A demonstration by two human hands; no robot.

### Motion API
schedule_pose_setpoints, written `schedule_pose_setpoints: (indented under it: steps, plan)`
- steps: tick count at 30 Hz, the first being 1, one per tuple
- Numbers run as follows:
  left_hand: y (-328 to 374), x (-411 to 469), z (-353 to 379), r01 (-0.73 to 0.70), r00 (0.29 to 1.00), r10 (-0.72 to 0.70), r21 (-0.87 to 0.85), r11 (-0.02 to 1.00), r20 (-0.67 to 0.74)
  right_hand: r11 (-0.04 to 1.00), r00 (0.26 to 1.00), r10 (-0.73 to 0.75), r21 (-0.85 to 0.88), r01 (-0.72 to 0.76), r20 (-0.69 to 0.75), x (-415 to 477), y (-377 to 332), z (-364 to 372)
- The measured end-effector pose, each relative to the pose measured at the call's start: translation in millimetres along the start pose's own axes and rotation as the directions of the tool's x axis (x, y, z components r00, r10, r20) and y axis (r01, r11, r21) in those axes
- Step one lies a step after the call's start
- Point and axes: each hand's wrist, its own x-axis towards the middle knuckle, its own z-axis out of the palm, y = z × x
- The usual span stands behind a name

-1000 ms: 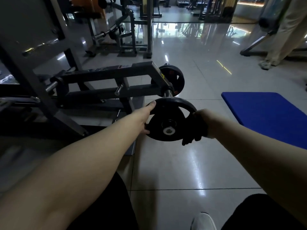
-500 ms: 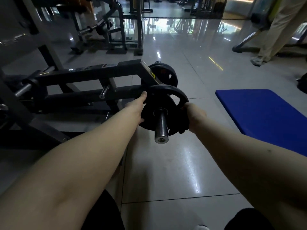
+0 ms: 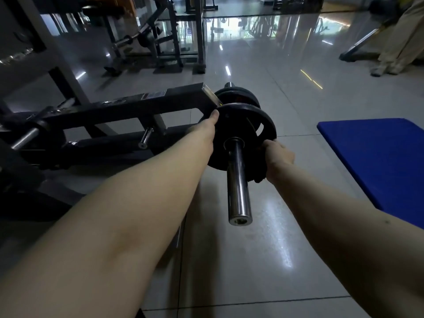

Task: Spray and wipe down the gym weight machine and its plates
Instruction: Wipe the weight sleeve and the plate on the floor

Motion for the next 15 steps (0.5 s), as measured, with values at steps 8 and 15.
schedule_pose_setpoints:
  steps: [8,15]
  plan:
    - [-4.7,-10.6,-10.0,0.001,0.999,-0.004,0.072,0.997,0.036,0.983,0.990,0.093,-0.170,-0.074,0.106,7.4,-12.4,-20.8]
    - [-23.2,-62.9,-53.9,-0.198,0.960,0.118,0.320,0.927,0.253,0.977,0.933,-0.044,-0.181,0.115,0.356,-49.6,-45.8,-20.6]
